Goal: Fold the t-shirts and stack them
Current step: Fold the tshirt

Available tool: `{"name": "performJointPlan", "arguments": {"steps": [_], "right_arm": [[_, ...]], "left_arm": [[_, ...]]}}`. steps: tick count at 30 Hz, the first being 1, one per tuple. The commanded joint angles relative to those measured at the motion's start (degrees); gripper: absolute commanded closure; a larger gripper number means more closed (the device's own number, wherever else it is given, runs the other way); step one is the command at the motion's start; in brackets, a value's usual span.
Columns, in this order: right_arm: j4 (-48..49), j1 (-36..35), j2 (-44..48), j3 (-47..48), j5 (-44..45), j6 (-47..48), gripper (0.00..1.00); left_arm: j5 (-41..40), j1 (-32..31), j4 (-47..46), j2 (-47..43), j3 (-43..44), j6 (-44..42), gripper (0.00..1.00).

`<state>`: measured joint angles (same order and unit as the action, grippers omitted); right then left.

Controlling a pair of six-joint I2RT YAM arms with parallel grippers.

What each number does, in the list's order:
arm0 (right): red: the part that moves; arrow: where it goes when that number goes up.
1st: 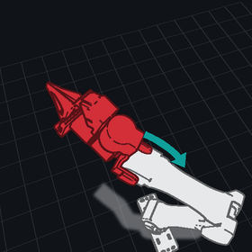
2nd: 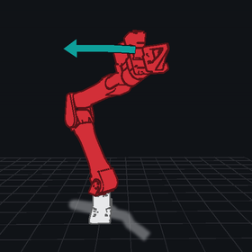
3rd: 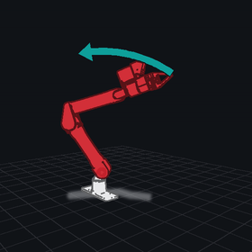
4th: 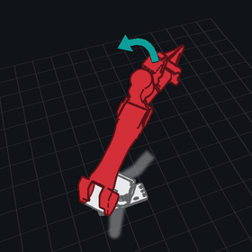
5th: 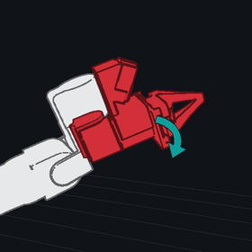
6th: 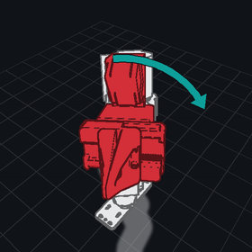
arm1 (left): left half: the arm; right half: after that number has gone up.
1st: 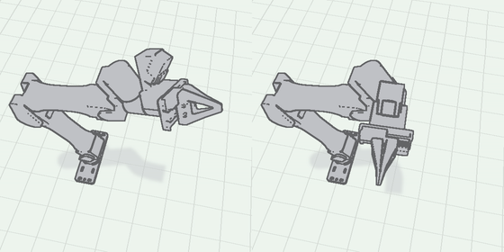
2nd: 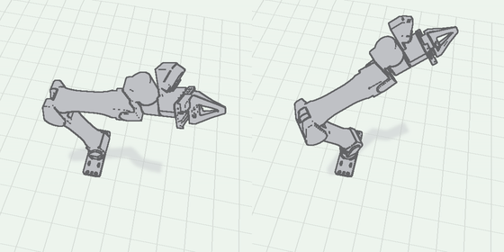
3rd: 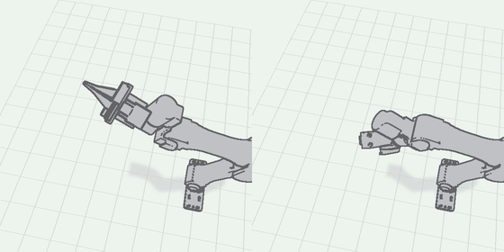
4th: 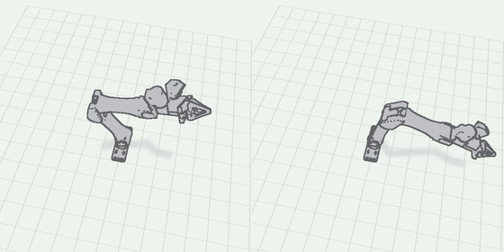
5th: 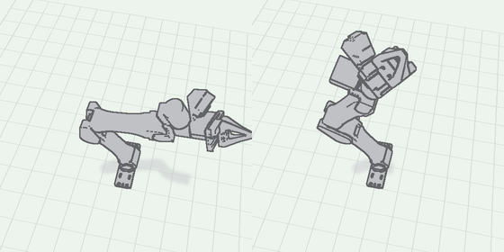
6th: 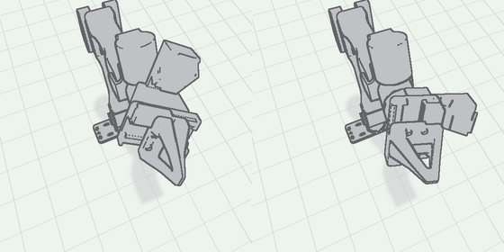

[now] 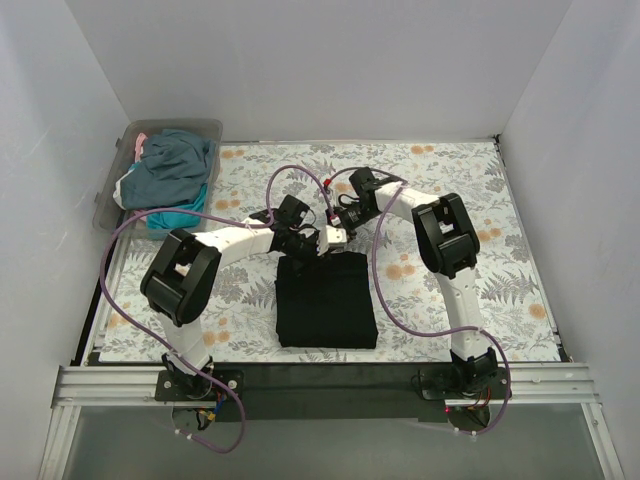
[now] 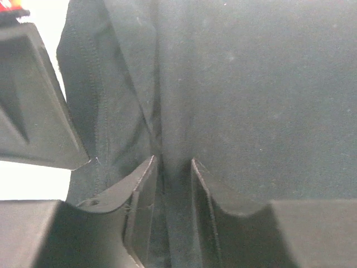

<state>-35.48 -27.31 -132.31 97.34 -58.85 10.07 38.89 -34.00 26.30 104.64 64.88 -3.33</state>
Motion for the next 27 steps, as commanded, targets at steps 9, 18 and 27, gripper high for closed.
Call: {"name": "performJointPlan", "arguments": {"steps": [9, 18, 27], "right_arm": [[2.61, -0.73, -1.37, -3.65, 0.31, 0.13, 0.83], [2.96, -1.25, -1.46, -5.32, -0.04, 0.92, 0.85], [3.14, -1.43, -1.02, -6.11, -0.39, 0.83, 0.85]], "left_arm": [[0.57, -0.81, 1.29, -1.36, 2.7, -1.68, 1.0], [-4.78, -0.81, 0.15, -7.08, 3.41, -4.13, 1.0], [-10.33, -0.46, -11.36, -7.26, 1.73, -6.42, 1.0]]}}
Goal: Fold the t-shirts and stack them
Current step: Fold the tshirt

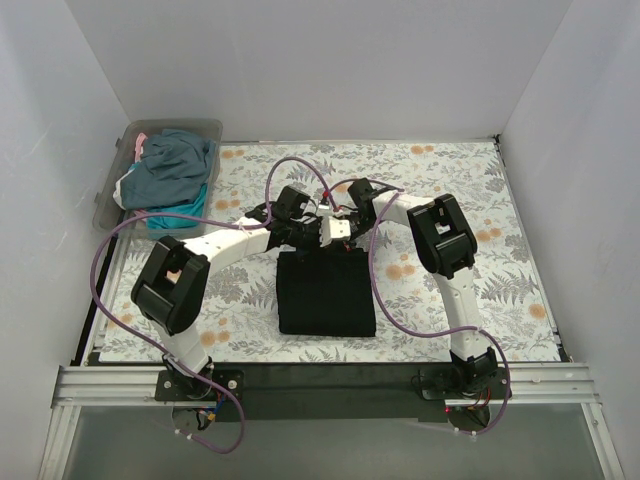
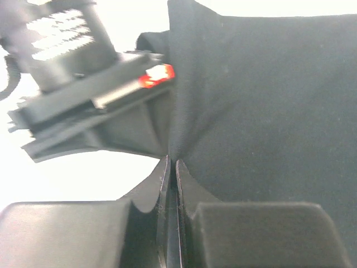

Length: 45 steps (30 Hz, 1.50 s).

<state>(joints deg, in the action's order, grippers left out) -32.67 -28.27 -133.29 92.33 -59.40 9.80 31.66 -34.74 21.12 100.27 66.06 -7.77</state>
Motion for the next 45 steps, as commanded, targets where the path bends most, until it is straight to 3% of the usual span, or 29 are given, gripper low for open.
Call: {"name": "performJointPlan", "arguments": {"steps": [1, 13, 22, 31, 45], "right_arm": [[0.32, -0.47, -0.04, -1.28, -0.02, 1.1, 0.85], [-0.2, -0.47, 1.98, 0.83, 2.96, 1.97, 0.84], [-1.61, -0.47, 5.67, 5.57, 4.11, 4.08, 0.71], [-1.88, -0.56, 1.46, 9.53, 2.8, 4.43, 0.82], [-2.58, -2.05, -2.14, 2.15, -0.1, 7.95, 0.88]], "left_arm": [[-2.92, 0.55, -7.31, -2.62, 0.82, -1.99, 1.0], [-1.34, 1.96, -10.23, -2.26, -1.98, -4.27, 1.0], [-1.08, 1.87, -10.66, -5.61, -4.8, -5.24, 1.0], [-0.37, 1.61, -11.54, -6.75, -6.21, -6.99, 1.0], [-3.97, 1.61, -18.38, -7.46, -8.32, -9.55, 1.0]]}}
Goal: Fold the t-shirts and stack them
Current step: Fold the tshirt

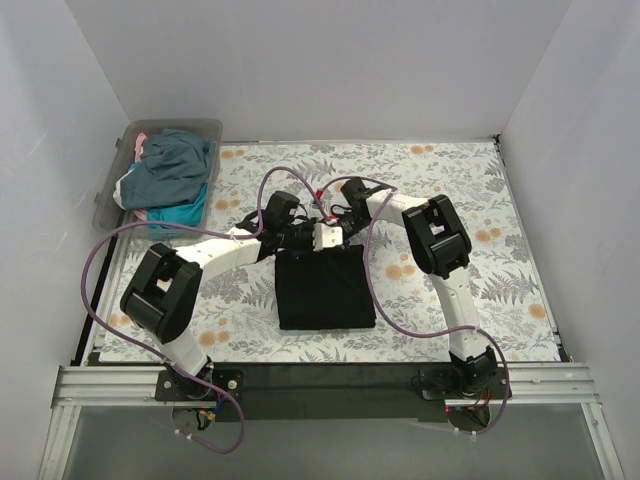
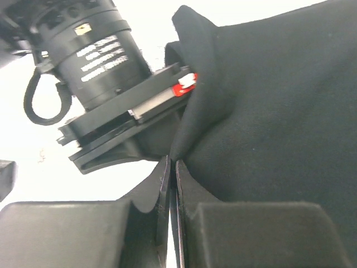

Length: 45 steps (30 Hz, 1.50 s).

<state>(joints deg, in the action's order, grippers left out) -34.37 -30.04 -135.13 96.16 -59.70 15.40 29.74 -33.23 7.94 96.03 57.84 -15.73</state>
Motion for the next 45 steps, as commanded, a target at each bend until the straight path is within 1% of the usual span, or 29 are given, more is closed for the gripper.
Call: {"name": "performJointPlan", "arguments": {"steps": [1, 8, 11, 14, 15, 17, 18, 21, 22, 24, 25, 26, 27, 28, 29, 30, 32, 34, 36, 37, 38, 39, 40, 41, 42, 43, 44, 45], "right_arm": [[-0.79, -0.28, -0.05, -2.29, 0.11, 2.44, 0.89], [-1.14, -0.28, 0.22, -2.91, 0.29, 3.15, 0.89], [-1.4, -0.28, 0.22, -2.64, 0.46, 3.23, 0.89], [-1.66, -0.1, 0.57, -1.68, 2.13, 3.32, 0.89], [-2.01, 0.16, 0.74, -0.55, 3.87, 3.32, 0.88], [-2.98, 0.42, 1.45, 0.95, 5.9, 4.2, 0.85], [-4.03, 0.86, 1.88, 2.7, 8.7, 4.46, 0.84], [-5.97, 2.09, 3.64, 6.91, 13.9, 5.52, 0.75], [-6.49, 2.44, 4.52, 8.07, 15.04, 5.78, 0.66], [-8.86, 3.32, 5.31, 10.79, 17.68, 6.75, 0.57], [-9.57, 3.58, 6.36, 12.54, 17.86, 7.19, 0.43], [-10.18, 3.94, 6.89, 13.17, 18.13, 7.36, 0.36], [-10.36, 4.2, 7.59, 13.26, 19.0, 7.54, 0.32], [-10.45, 4.46, 8.73, 13.44, 19.27, 7.63, 0.3], [-10.54, 4.73, 9.09, 13.44, 19.36, 7.46, 0.29], [-10.46, 5.6, 9.62, 13.35, 19.27, 6.67, 0.29], [-10.45, 6.92, 10.76, 13.53, 18.57, 5.53, 0.28], [-10.54, 9.38, 11.55, 13.35, 15.94, 4.3, 0.29], [-10.37, 11.66, 12.34, 12.3, 14.1, 4.11, 0.3], [-10.45, 12.2, 13.13, 11.78, 13.39, 4.2, 0.3], [-10.45, 12.55, 13.57, 11.07, 12.86, 4.2, 0.31], [-10.37, 13.07, 13.93, 9.59, 11.81, 4.11, 0.31], [-10.37, 13.17, 14.54, 8.7, 11.11, 4.03, 0.32], [-10.45, 13.17, 14.72, 7.82, 10.4, 3.68, 0.32], [-10.37, 13.08, 14.89, 6.07, 9.79, 3.59, 0.32], [-10.28, 13.08, 15.07, 5.45, 9.61, 3.5, 0.33], [-10.28, 13.17, 15.07, 4.92, 9.6, 3.5, 0.34], [-10.28, 13.08, 15.07, 4.31, 10.21, 3.32, 0.34]], "left_arm": [[-3.09, 0.1, -5.92, -2.69, 0.16, -1.24, 1.0], [-5.73, 0.54, -11.63, -0.76, 0.69, -1.15, 1.0], [-5.48, 0.71, -11.81, 0.04, 0.52, -1.59, 1.0], [-5.39, 0.63, -11.81, 0.56, -0.71, -2.47, 1.0], [-5.3, 0.63, -11.81, 0.82, -1.06, -2.47, 1.0], [-5.56, 0.71, -12.25, 1.09, -2.03, -2.82, 1.0], [-6.0, 0.71, -13.47, 1.18, -2.47, -2.73, 1.0], [-6.09, 0.8, -13.92, 1.53, -3.09, -3.17, 1.0], [-6.01, 0.71, -13.92, 1.62, -3.09, -3.26, 1.0], [-5.74, 0.98, -13.49, 1.62, -3.0, -3.43, 1.0], [-5.39, 1.06, -13.22, 1.88, -2.83, -3.52, 1.0], [-5.39, 1.15, -12.87, 2.06, -2.22, -3.52, 1.0], [-5.65, 1.24, -12.87, 2.23, -1.95, -3.43, 0.9], [-6.09, 1.33, -13.21, 2.32, -1.51, -3.0, 0.81], [-6.18, 1.5, -13.74, 2.32, -1.16, -2.21, 0.75], [-6.09, 1.68, -14.27, 2.23, -0.11, -0.72, 0.66], [-5.66, 1.85, -14.36, 1.1, 1.04, 0.95, 0.6], [-4.87, 1.86, -14.45, -2.24, 2.01, 4.11, 0.54], [-3.55, 2.21, -13.93, -5.83, 2.44, 7.88, 0.52], [-3.37, 2.56, -12.09, -6.46, 4.28, 12.08, 0.52], [-2.93, 3.43, -9.9, -6.82, 5.77, 14.38, 0.52], [-0.32, 4.13, -4.14, -6.91, 7.01, 16.67, 0.52], [1.27, 5.27, -1.47, -6.73, 9.54, 19.56, 0.52], [2.68, 7.81, 0.82, -6.38, 10.52, 24.38, 0.52], [6.35, 9.23, 5.02, -5.86, 11.32, 26.95, 0.52], [7.6, 10.63, 6.72, -4.55, 12.11, 29.06, 0.52], [8.84, 13.34, 8.3, -3.84, 13.42, 33.87, 0.52], [10.76, 14.68, 11.19, -2.79, 14.22, 35.83, 0.52]]}}
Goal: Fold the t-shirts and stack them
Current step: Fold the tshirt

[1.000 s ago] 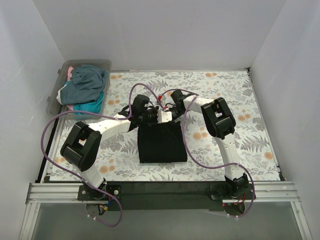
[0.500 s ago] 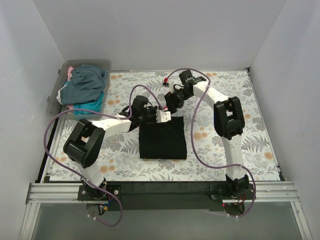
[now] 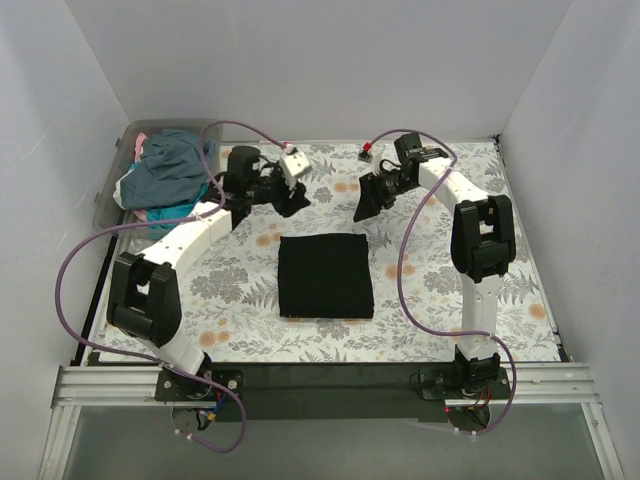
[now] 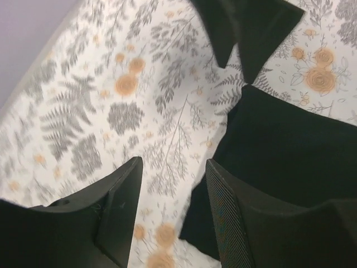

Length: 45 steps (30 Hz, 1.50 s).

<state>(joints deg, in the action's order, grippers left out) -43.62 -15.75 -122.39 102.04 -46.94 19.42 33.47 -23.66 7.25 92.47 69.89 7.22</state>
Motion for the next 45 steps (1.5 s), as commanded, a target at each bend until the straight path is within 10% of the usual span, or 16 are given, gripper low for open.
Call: {"name": "performJointPlan", "arguments": {"steps": [1, 37, 45], "right_arm": [[-0.95, -1.21, 2.24, -2.54, -2.11, -0.79, 0.34], [-1.03, -1.13, -3.56, -7.38, 1.94, 1.15, 0.48], [-1.12, -1.04, -1.28, -6.94, -0.35, 0.09, 0.66]], "left_arm": [[7.65, 6.25, 13.13, 2.61, 2.7, 14.56, 0.52], [7.4, 13.55, 23.17, 20.39, 8.07, 24.59, 0.61], [6.87, 13.55, 23.17, 20.47, 8.34, 24.5, 0.84]]}}
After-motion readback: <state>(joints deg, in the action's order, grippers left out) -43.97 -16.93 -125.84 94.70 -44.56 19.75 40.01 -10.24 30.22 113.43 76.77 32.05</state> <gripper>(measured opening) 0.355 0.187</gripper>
